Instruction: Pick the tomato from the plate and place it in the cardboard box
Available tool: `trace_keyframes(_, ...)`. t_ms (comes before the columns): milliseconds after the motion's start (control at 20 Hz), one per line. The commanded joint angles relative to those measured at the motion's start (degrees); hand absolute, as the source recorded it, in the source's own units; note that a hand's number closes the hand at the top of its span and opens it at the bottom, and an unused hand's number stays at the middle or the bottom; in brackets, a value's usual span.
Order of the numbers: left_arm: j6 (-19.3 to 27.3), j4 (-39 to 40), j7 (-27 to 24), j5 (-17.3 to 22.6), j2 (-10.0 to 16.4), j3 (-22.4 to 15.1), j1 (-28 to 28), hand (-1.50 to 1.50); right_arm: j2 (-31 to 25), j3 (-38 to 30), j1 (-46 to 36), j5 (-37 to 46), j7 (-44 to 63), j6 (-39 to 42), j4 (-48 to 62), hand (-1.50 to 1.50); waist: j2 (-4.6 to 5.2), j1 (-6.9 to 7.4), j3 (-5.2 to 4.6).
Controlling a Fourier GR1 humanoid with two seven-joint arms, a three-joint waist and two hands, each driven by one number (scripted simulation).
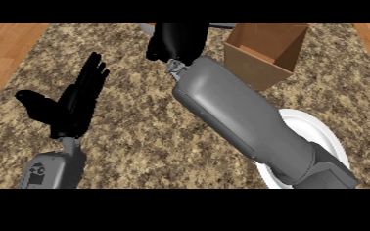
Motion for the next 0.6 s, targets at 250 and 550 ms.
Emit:
trace_keyframes(250, 0.6, -1.4, -1.5, 0.2, 0.4, 1.7, 4.0, 0.00, 0.4, -1.4, -6.3, -0.3, 12.7, -4.8, 7.7, 1.50, -0.15, -3.59, 0.13)
trace_keyframes(550, 1.1, -1.7, -1.1, 0.7, 1.2, 3.5, 3.3, 0.00, 0.4, -6.3, -6.1, 3.6, 7.9, -8.9, 15.8, 1.50, -0.04, -5.31, 0.17)
